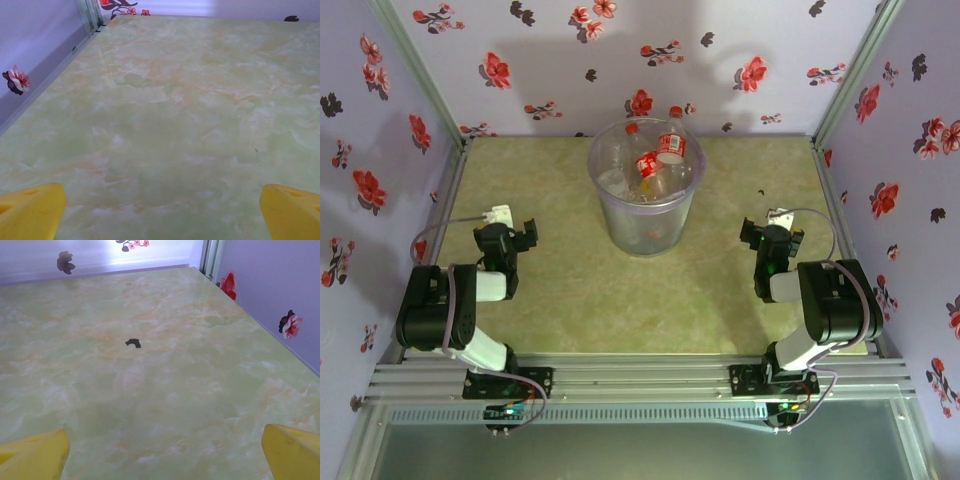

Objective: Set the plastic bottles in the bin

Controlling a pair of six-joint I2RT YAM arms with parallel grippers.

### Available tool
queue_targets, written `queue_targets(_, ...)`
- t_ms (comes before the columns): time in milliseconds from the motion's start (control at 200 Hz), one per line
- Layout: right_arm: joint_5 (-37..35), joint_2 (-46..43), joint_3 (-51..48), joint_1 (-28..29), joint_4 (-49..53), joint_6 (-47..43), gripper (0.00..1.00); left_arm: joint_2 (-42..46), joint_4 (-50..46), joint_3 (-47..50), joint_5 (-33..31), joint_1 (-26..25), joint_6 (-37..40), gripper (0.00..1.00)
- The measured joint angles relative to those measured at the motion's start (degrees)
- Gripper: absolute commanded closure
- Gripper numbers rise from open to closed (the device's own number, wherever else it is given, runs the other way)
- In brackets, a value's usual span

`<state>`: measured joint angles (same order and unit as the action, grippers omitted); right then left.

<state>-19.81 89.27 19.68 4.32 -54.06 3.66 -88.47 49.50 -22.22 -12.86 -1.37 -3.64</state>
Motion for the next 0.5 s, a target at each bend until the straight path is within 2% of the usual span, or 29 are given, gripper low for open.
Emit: queue_targets(500, -0.15, 0.0, 0.61, -0.07, 0.83, 0.02, 0.01, -0.02, 0.04, 0.0, 0.0, 0.0, 0.0, 0.0)
